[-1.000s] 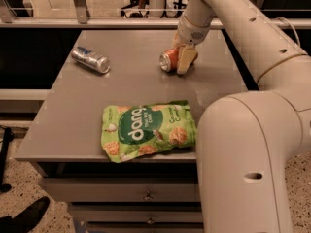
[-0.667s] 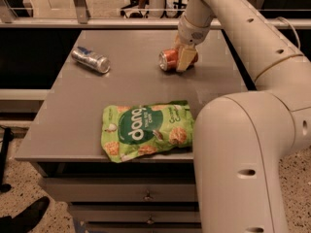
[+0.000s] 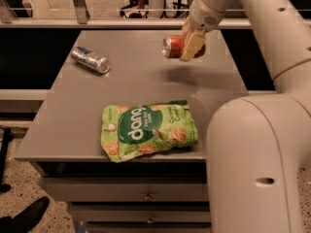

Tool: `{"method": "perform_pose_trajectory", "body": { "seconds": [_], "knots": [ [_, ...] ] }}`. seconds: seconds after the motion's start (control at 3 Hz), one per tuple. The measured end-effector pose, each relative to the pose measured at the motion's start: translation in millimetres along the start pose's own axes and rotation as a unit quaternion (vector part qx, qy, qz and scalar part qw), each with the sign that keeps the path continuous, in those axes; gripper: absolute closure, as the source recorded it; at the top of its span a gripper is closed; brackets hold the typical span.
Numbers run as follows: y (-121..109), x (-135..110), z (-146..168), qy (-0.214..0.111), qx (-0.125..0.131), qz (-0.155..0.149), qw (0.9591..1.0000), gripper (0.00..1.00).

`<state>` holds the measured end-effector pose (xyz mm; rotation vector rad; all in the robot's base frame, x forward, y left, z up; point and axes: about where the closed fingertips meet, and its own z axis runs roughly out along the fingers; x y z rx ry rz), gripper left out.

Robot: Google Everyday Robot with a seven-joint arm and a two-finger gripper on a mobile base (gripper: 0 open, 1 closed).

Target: Pick coke can

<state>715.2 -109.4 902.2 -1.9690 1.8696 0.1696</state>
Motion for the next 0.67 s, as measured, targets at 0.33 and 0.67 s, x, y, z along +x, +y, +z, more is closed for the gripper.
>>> {"method": "perform_pose_trajectory", "body": {
  "seconds": [0.33, 0.67],
  "knots": [
    [19.7, -23.3, -56.2, -0.084, 0.02, 0.036, 0.9956, 1.0],
    [10.5, -24.6, -46.1, -0.08, 0.028, 0.032, 0.9959, 1.0]
  ]
}}
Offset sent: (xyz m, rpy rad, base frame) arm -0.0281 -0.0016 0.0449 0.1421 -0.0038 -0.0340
